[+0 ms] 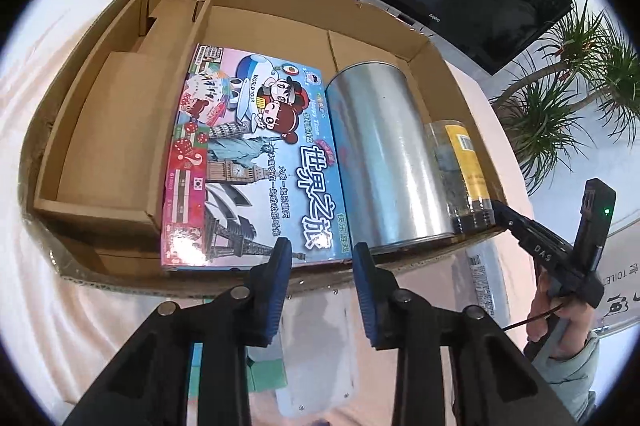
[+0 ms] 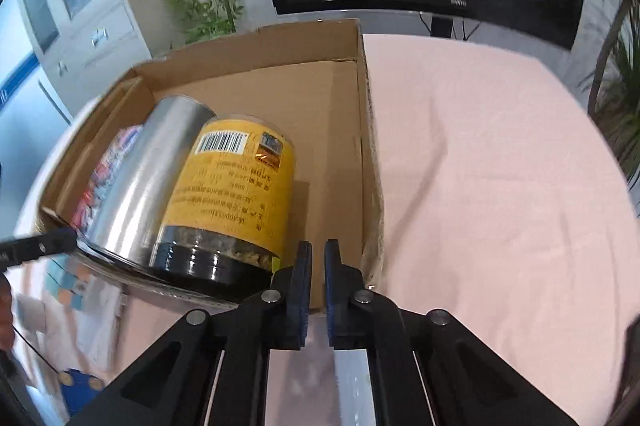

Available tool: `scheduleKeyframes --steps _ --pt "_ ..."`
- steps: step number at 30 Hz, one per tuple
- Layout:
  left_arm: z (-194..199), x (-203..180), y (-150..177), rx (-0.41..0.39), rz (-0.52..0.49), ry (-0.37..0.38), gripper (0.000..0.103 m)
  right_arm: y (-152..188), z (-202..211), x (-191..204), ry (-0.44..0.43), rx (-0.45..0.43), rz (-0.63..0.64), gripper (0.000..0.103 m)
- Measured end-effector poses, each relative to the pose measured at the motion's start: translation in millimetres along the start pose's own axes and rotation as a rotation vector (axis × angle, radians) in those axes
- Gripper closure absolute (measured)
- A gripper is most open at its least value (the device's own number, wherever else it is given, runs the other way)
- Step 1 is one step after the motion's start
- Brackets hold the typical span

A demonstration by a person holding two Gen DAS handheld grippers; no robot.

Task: Organize rigid objects
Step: 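Grasp the white spray bottle with the right tool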

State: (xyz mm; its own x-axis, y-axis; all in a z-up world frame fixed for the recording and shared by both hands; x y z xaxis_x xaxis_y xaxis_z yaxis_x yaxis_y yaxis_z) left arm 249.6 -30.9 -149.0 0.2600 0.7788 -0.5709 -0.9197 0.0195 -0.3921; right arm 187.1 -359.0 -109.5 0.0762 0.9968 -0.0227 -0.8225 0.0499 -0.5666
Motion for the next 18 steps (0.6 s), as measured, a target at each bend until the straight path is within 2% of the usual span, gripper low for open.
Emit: scheduleKeyframes --steps 1,3,4,5,6,7,8,9,11,12,15,18 --pt "5 -2 -2 -0.019 -0.014 -0.014 0.073 2 9 -2 -0.013 -0.007 -0.014 0.097" --pt "15 -2 -3 -0.067 -0.051 -0.044 0.073 5 23 -1 -0.017 -0.045 -0.012 0.078" --pt "23 -7 -2 -0.099 -0.083 -0.075 0.072 10 37 0 -0.026 -0.087 -0.003 0.053" --pt "28 -9 0 -0.119 -0.106 -0.098 0.063 15 46 0 -0.026 -0.113 -0.001 0.029" --pt "36 -16 3 -0.149 -0.144 -0.139 0.053 23 50 -3 -0.014 -0.127 -0.005 0.026" --pt "45 -22 8 -0.178 -0.176 -0.172 0.032 38 51 -13 0.01 -0.102 -0.011 0.028" --pt "54 -28 12 -0.212 -0.197 -0.196 0.019 57 46 -23 0.03 -0.045 -0.024 0.034" --pt "60 -33 16 -0.236 -0.21 -0.198 0.019 72 38 -31 0.038 0.009 -0.038 0.038" --pt "67 -51 27 -0.247 -0.253 -0.155 0.019 101 26 -35 0.051 0.099 -0.033 0.056" --pt "66 -58 32 -0.235 -0.272 -0.138 0.019 112 23 -29 0.045 0.119 -0.012 0.058" --pt "61 -83 48 -0.197 -0.391 -0.11 0.019 128 29 -12 0.075 0.083 0.093 0.06" --pt "56 -108 66 -0.17 -0.505 -0.073 0.019 148 45 25 -0.045 0.063 0.234 0.061"
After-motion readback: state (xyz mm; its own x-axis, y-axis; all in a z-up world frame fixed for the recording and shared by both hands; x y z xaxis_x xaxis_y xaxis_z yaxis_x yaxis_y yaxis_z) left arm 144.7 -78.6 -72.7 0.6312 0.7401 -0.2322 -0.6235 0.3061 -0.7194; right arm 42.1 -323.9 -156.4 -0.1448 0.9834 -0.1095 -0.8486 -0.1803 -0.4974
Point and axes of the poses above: each gripper's, at about its wrist camera, not at the fingertips, and z roughly against the way its jaws point, x to its left, y to its underside, the point moved 9 cm from there along -z, roughly the way its jaws point, and after that the axes turned 7 degrees about y, right-handed, at the moved point
